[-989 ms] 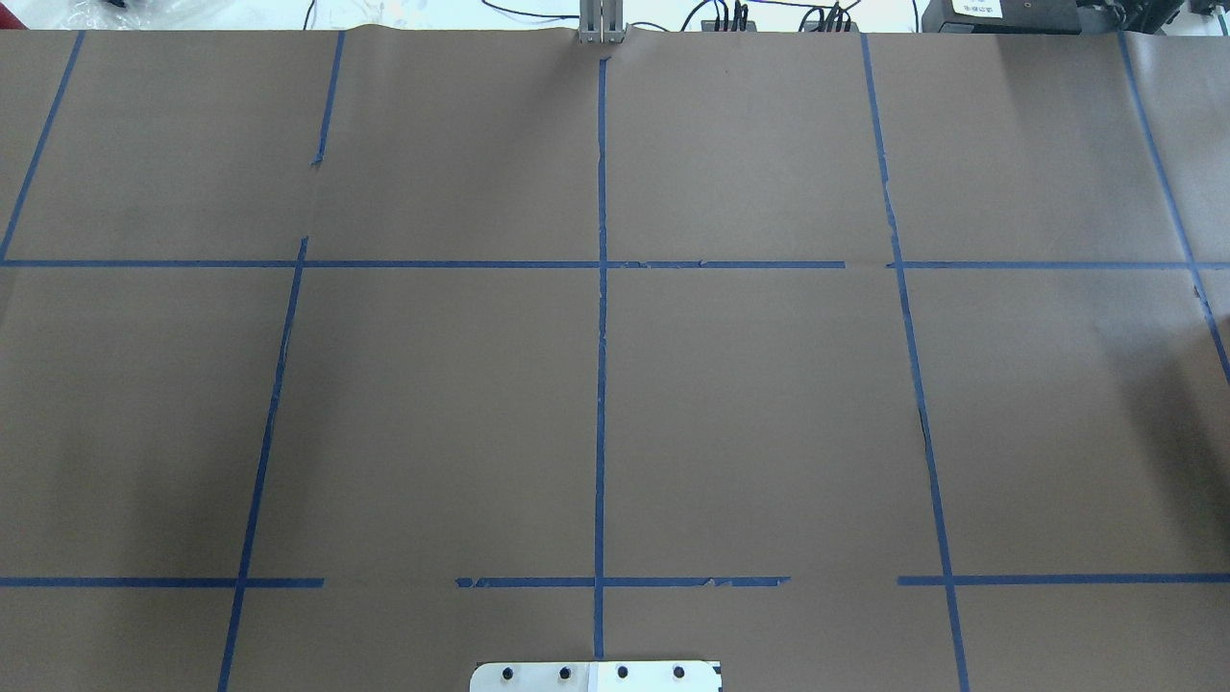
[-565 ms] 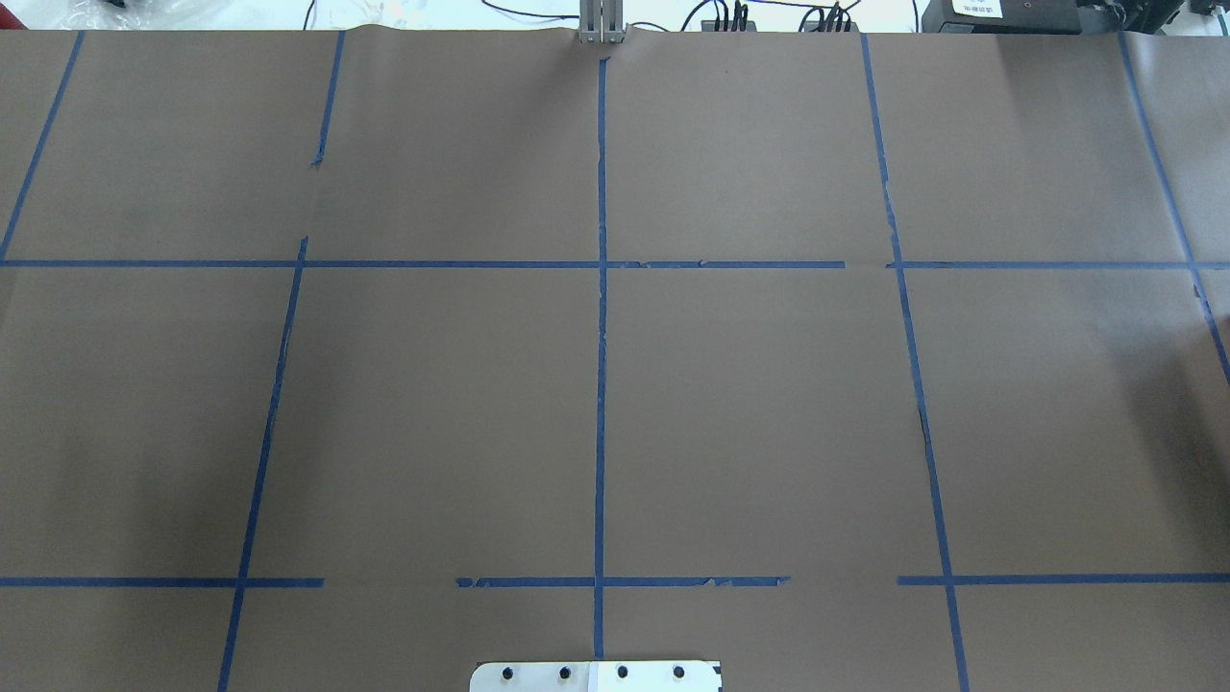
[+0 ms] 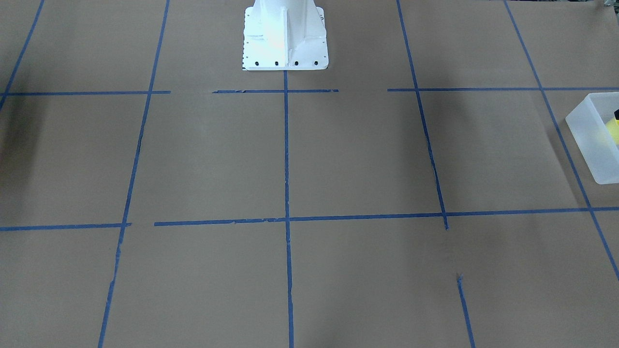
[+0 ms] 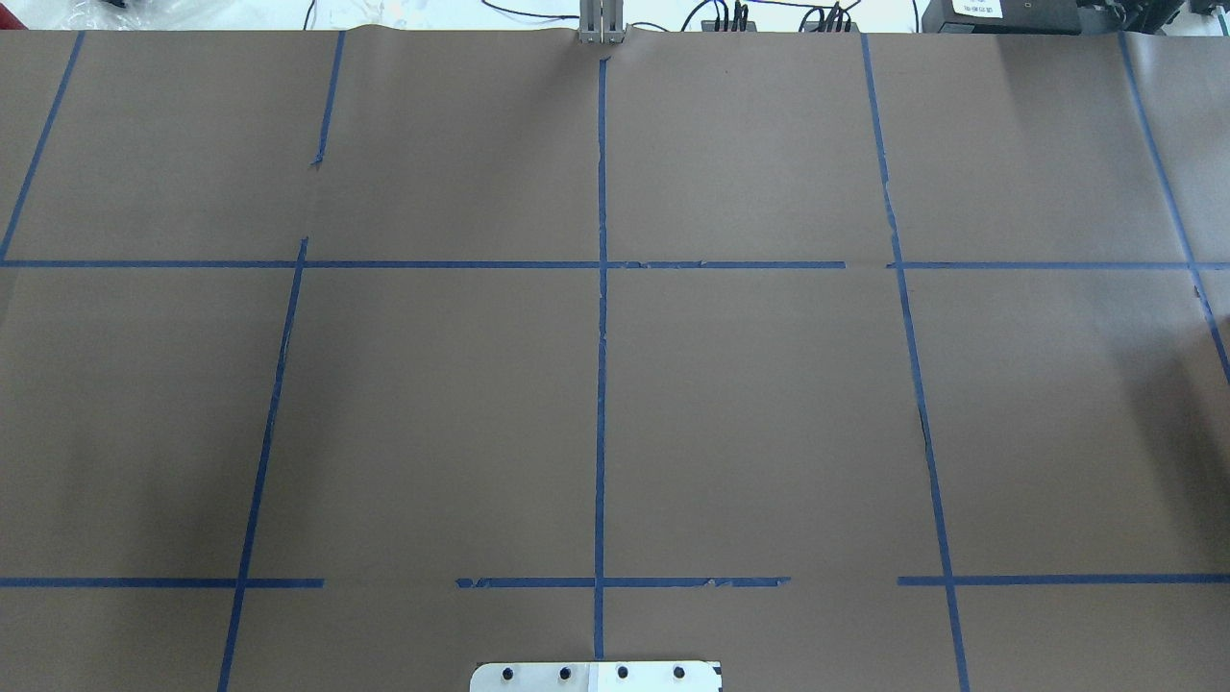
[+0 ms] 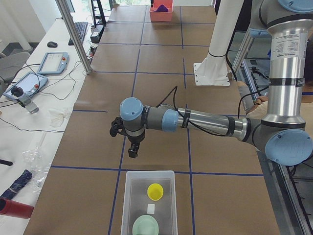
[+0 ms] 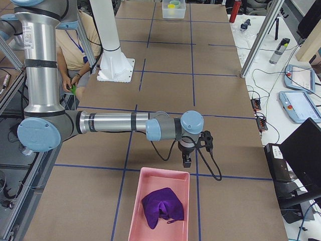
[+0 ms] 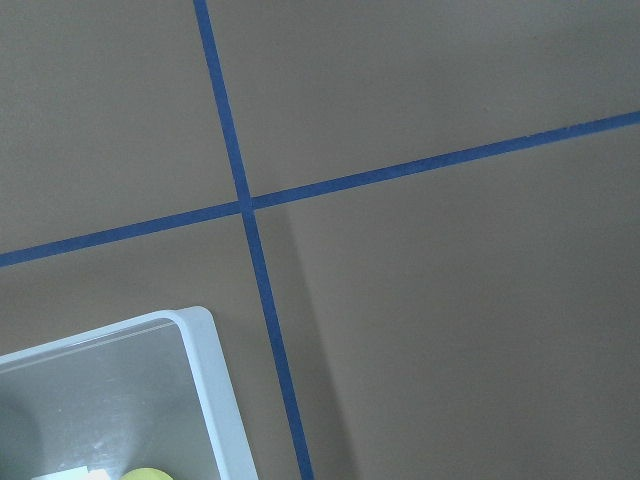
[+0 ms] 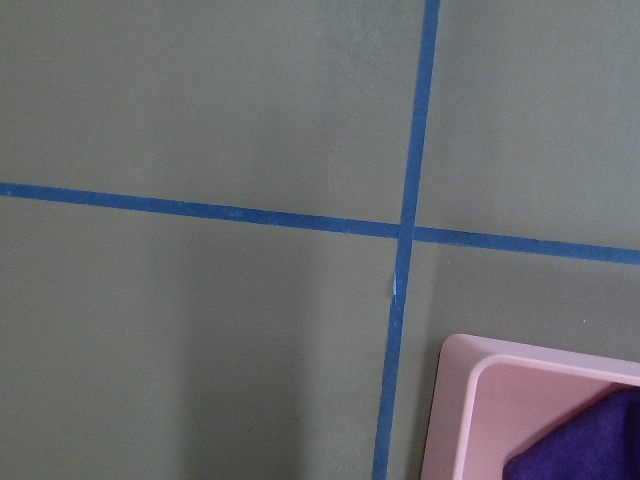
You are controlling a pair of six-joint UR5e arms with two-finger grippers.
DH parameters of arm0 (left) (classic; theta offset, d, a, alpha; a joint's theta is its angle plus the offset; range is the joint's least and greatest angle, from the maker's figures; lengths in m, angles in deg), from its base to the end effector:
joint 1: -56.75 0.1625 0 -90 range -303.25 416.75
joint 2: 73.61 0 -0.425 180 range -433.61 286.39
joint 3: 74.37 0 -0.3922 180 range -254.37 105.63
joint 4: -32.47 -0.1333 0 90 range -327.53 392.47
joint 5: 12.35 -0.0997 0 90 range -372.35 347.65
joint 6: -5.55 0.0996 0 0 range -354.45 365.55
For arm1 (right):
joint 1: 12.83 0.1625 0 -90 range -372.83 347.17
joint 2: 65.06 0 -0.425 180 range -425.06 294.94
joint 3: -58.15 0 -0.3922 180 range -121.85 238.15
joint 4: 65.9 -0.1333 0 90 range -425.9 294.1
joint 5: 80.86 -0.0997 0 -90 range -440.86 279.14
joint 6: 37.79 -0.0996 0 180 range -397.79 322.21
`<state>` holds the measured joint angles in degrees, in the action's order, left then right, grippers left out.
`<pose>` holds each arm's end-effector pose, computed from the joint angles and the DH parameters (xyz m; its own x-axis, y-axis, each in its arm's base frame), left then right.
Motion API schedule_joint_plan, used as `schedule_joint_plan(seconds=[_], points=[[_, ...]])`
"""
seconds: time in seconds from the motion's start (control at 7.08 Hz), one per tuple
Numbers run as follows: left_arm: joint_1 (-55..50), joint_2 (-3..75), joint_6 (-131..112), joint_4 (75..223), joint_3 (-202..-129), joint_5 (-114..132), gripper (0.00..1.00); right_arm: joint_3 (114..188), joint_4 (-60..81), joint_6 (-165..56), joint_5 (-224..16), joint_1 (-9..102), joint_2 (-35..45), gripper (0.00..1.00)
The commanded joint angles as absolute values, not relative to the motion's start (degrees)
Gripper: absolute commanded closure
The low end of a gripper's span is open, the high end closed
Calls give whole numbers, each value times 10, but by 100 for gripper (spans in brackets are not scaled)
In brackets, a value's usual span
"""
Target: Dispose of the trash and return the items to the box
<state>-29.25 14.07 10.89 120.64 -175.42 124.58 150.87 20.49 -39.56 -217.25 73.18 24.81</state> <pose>-0.0271 -0.4807 0.5832 0.6657 0.2268 -0.7109 -0.1318 0.9735 0.1871 0.0263 -0.5025 0.6250 0.6842 -0.0986 0.7226 0.0480 0.9948 0.0902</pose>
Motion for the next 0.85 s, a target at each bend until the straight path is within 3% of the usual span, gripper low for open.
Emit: schedule_joint_plan(seconds=[0.0, 0.71], points=[[-291, 143, 108, 1207, -1752, 1245, 0, 1510, 205, -397, -2174, 731, 246, 0], [-301, 155, 113, 1205, -1684, 1245, 0, 1532, 270, -396, -2175, 731, 224, 0]])
